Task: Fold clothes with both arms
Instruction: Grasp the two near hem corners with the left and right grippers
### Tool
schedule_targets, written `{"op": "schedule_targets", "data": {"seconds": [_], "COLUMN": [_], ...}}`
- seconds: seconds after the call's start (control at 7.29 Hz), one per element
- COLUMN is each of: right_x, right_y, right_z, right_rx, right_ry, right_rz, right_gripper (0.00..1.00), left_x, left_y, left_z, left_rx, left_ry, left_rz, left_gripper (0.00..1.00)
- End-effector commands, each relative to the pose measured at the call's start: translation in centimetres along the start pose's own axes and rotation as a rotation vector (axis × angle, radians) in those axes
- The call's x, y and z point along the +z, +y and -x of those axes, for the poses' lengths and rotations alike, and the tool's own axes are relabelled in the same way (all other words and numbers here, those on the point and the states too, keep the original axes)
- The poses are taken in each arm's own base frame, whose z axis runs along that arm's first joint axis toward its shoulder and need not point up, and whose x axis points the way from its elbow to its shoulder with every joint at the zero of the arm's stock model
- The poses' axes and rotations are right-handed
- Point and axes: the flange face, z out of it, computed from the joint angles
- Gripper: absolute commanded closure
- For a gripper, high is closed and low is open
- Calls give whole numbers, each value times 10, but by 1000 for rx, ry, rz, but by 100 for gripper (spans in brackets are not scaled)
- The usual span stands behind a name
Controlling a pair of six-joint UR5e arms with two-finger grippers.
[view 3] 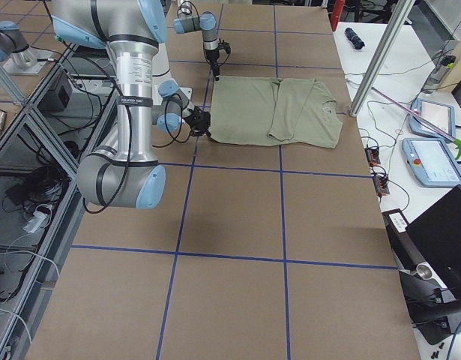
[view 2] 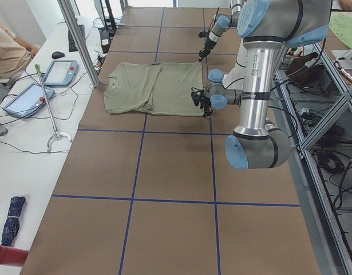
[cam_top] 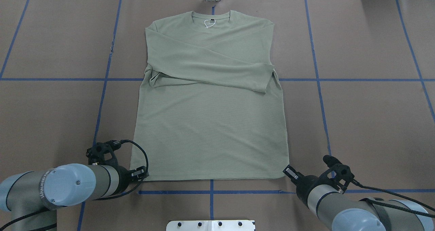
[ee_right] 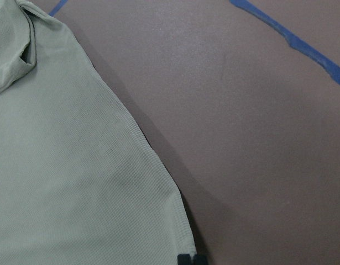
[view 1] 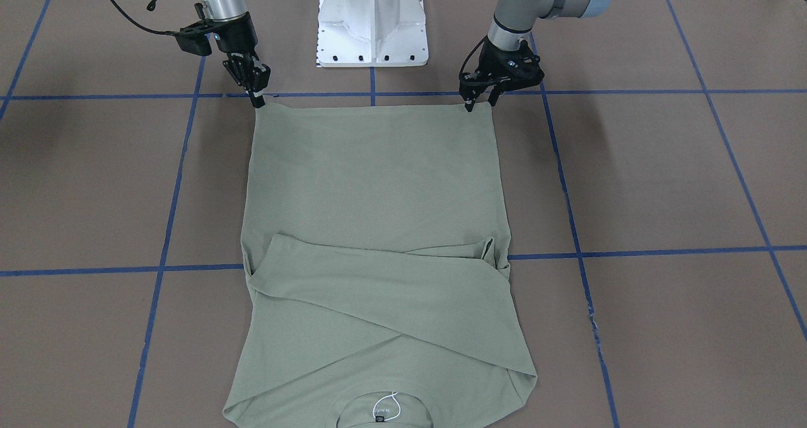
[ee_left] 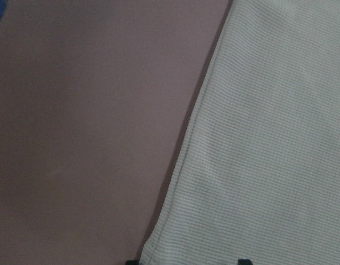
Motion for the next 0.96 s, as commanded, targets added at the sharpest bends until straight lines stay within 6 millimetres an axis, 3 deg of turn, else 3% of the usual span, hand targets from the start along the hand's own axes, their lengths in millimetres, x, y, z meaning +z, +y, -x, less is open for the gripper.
{"op": "schedule_targets", "data": {"seconds": [0.0,0.41,0.55,0.82], "right_x": [-1,0,0,-1], "right_y": [1,1,1,1], "right_z": [1,1,1,1], "right_rx": [2,2,1,2], "right_ry": [-3,-1,0,-2], "right_rz": [1,2,1,3], "right_gripper": [100,100,100,100], "left_x": [-2,-3,-1,-1], "left_y": [-1,-2,-4,-4], "left_z": [6,7,15,17], "left_rx": [0,-3,-3,-3], "left_ry": [-7,-6,-21,-24], "left_rz": [-1,-4,-8,-9], "left_gripper": [41,48,57,100]}}
